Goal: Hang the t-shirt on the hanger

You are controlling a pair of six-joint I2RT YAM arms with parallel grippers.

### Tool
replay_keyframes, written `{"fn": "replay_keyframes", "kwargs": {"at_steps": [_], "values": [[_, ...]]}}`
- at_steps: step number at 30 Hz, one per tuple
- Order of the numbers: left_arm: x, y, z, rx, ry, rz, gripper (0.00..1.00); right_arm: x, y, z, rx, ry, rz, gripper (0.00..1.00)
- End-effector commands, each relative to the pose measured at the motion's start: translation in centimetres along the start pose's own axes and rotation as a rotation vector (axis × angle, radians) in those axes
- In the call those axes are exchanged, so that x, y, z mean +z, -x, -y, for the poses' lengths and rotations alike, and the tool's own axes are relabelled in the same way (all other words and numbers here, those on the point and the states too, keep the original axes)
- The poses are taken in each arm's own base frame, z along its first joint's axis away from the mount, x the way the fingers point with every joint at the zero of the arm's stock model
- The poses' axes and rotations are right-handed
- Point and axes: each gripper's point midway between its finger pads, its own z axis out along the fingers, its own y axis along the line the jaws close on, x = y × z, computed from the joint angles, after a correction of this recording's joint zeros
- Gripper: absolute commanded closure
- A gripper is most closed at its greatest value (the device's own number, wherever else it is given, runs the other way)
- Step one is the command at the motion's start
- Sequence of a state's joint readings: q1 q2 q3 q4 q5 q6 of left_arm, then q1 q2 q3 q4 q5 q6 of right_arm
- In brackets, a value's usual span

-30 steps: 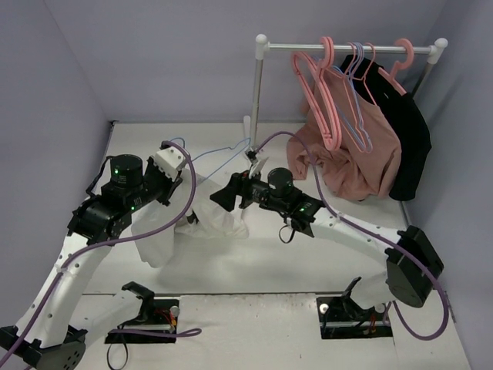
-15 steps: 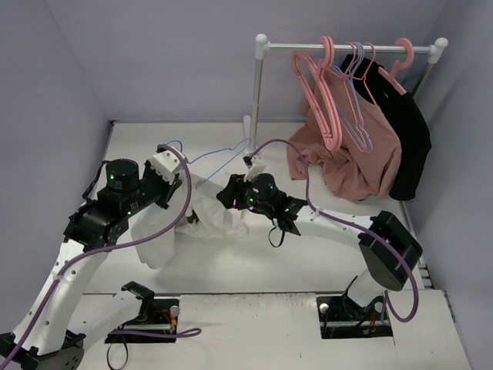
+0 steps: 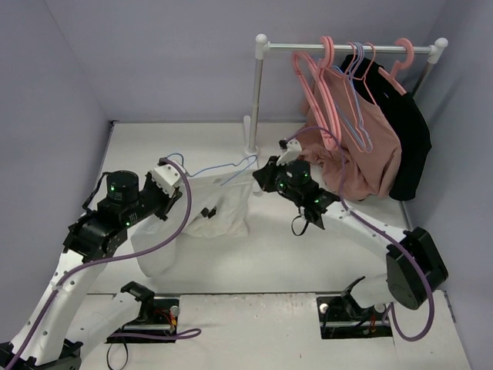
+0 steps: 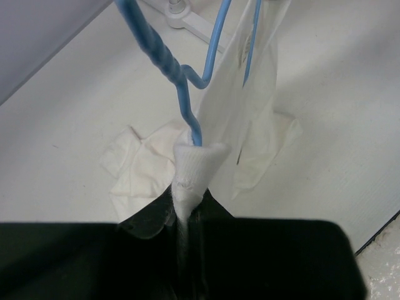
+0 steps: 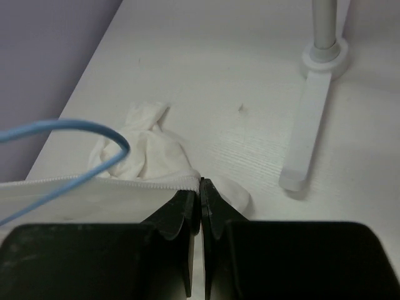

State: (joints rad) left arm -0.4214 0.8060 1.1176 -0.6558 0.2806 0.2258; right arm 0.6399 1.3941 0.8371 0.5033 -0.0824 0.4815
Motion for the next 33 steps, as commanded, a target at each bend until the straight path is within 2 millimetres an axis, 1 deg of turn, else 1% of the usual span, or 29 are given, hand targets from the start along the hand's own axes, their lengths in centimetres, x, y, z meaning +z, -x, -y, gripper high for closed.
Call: {"fn": "replay_keyframes", "kwargs": {"at_steps": [1,4,5,6,9,11,14,15,20,23,26,30,31,33], "values": [[0.1,1.0,-0.9,0.034,0.04,0.046,1.0,-1.7,5.2,1.4,-0.084,-0.03,0.093,1.0],[0.4,0.3,-0.9,0.03,0.039,0.024,1.0,-1.9,6.2,2.4,-0.091,-0.039,0.092,1.0],[0.6,-0.1,-0.7,0.028,0.034,0.013,1.0,-2.1,7.0,3.0,-0.1,-0.05,0.097,1.0],[0.7,-0.3,-0.7,0.027,0.034,0.009,1.0,-2.2,7.4,3.3,-0.106,-0.056,0.1,1.0],[1.1,-0.7,-1.2,0.032,0.053,-0.019,1.0,-2.4,8.8,3.1,-0.142,-0.058,0.108,1.0],[1.4,-0.9,-1.4,0.034,0.062,-0.045,1.0,-2.4,9.0,3.0,-0.164,-0.066,0.089,1.0],[2.1,-0.6,-1.6,0.036,0.065,-0.075,1.0,-2.6,10.8,2.1,-0.206,-0.056,0.097,1.0],[2.3,-0.6,-2.0,0.038,0.09,-0.089,1.0,-2.8,11.6,1.6,-0.22,-0.05,0.11,1.0],[4.0,-0.6,-2.7,0.083,0.203,-0.188,1.0,-3.5,12.9,0.9,-0.249,-0.057,0.119,1.0],[4.9,-0.2,-3.0,0.104,0.271,-0.222,1.0,-3.6,13.5,-0.3,-0.268,-0.038,0.121,1.0],[5.6,0.6,-3.4,0.107,0.328,-0.239,1.0,-3.6,13.6,-2.0,-0.285,-0.004,0.114,1.0],[4.6,4.6,-5.3,0.004,0.468,-0.147,1.0,-3.8,13.0,-6.9,-0.324,0.069,0.112,1.0],[4.2,6.4,-5.6,-0.012,0.469,-0.096,1.0,-3.8,13.3,-7.3,-0.325,0.058,0.125,1.0],[3.8,8.8,-5.5,-0.04,0.46,-0.013,1.0,-3.8,14.2,-8.5,-0.325,0.066,0.146,1.0]]}}
